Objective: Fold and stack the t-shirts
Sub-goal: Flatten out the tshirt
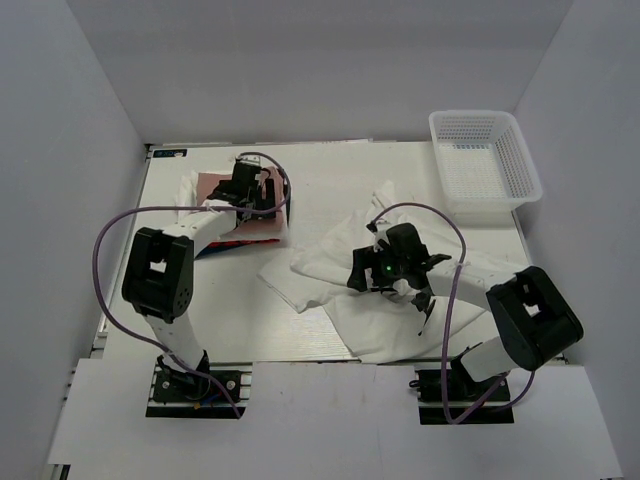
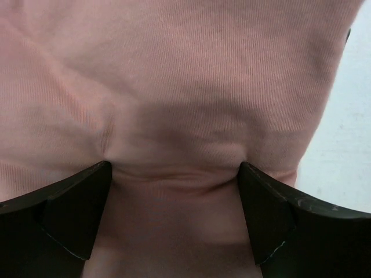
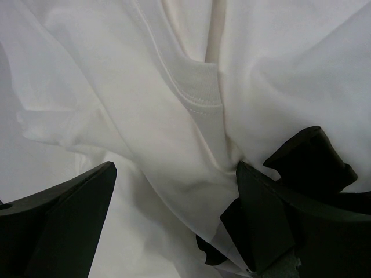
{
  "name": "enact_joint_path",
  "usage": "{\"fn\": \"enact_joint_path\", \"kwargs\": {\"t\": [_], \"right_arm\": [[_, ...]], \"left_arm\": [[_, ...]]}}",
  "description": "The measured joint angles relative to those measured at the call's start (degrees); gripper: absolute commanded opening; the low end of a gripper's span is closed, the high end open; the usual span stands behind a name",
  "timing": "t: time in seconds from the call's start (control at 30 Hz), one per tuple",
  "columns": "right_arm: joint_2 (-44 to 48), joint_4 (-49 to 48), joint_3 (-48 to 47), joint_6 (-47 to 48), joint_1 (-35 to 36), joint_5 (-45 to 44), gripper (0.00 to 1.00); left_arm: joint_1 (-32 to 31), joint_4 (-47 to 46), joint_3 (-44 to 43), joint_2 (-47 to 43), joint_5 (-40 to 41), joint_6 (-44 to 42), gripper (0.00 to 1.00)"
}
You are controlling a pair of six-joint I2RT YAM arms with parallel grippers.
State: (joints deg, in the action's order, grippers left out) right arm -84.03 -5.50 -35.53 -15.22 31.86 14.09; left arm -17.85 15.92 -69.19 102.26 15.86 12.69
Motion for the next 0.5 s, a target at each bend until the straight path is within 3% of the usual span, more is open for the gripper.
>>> {"fn": "enact_joint_path", "kwargs": {"t": [0.23,0.5], "right_arm": [[-0.9,-0.1,-0.8,0.4,0.0,0.0,0.9],[-5.3,0.5,-5.4,0.5,0.0,0.0,0.9]], "left_arm": [[4.5,-4.8,-0.5,2.6,-1.0,-1.5,1.0],[14.0,-15.1,-3.9,8.9,-9.2,-10.2,1.0]]}}
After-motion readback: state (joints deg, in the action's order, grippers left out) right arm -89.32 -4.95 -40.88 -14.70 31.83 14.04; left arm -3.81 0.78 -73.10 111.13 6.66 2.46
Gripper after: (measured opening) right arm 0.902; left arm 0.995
